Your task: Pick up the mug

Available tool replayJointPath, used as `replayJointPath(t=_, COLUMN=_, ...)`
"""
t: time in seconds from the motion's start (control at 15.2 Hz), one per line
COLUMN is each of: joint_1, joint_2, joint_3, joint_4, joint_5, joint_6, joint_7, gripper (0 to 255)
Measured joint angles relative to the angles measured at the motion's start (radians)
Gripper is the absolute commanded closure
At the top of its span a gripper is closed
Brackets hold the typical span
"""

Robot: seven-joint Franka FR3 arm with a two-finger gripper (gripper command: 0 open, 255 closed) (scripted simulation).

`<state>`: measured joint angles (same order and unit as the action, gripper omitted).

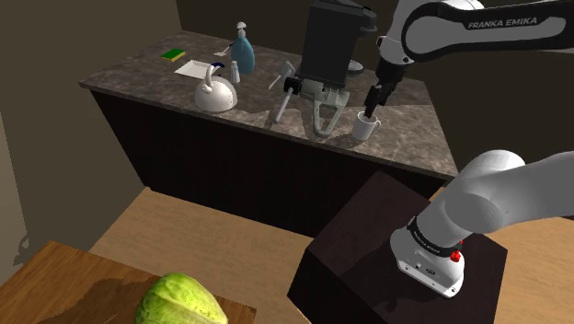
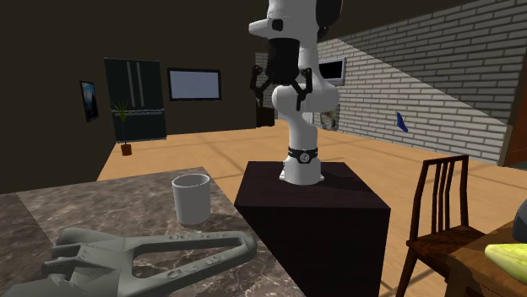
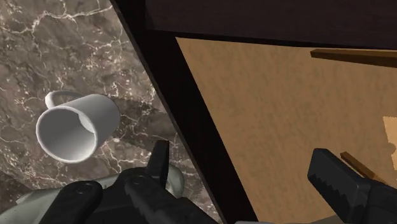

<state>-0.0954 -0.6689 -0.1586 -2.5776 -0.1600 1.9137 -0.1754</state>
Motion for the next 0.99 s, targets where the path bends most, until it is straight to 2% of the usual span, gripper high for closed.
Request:
replayJointPath(t=0.53, joint_1=-0.041, joint_2=0.219, joint_3=-0.149, joint_4=-0.006, joint_5=-0.056, joint_6=0.268, joint_7=-0.145, gripper=0)
replayJointPath(t=0.79, joint_1=-0.043, joint_2=0.356, joint_3=-0.218, joint_4=0.024, joint_5=-0.042, joint_6=0.395, joint_7=-0.226, gripper=0)
replayJointPath(t=0.99, joint_1=-0.035, joint_2=0.479, joint_3=-0.266, joint_4=0.059, joint_5=0.002, joint_6=0.493, joint_7=-0.299, gripper=0)
